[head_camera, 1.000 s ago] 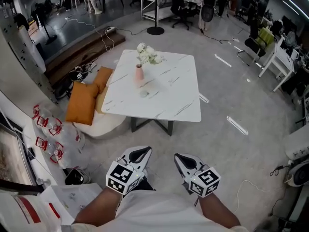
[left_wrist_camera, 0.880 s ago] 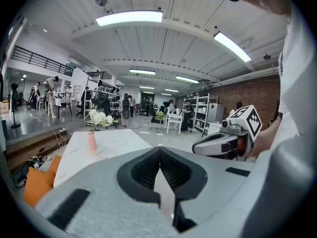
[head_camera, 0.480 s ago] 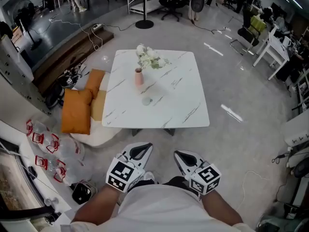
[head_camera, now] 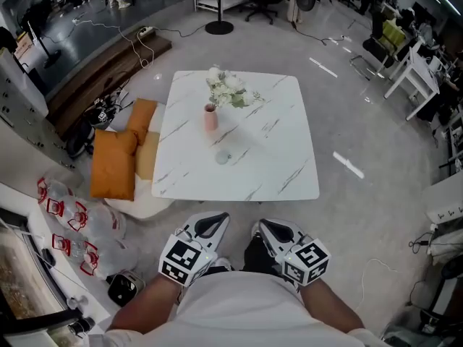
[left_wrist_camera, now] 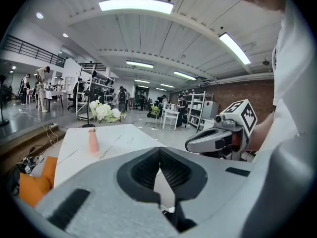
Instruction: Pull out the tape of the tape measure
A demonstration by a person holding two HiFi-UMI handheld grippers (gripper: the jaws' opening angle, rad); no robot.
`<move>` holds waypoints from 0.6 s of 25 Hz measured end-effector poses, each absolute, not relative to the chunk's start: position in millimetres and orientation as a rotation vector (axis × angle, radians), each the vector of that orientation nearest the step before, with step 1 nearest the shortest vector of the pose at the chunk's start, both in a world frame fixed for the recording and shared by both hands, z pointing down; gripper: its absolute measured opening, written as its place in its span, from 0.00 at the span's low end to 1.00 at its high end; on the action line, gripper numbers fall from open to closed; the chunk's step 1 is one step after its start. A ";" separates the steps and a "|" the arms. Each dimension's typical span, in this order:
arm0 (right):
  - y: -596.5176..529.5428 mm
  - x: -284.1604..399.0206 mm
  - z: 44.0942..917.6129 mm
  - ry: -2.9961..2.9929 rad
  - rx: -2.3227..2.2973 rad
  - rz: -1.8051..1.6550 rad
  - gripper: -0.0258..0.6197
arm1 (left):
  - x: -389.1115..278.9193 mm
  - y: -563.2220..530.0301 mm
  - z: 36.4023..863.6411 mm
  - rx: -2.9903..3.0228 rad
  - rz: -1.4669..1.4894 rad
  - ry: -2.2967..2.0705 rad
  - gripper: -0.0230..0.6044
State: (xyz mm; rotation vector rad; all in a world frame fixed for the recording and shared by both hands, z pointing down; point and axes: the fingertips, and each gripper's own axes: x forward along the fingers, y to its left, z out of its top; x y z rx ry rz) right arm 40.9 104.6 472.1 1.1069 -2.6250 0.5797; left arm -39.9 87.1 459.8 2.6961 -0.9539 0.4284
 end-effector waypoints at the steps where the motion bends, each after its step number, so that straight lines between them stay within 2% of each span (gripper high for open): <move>1: 95.0 41.7 471.2 -2.631 1.095 0.576 0.05 | -37.4 79.9 459.7 2.699 0.437 -0.956 0.05; 15: -52.1 86.6 453.8 -2.724 0.914 0.484 0.05 | 3.1 -65.0 437.8 2.658 0.428 -1.184 0.05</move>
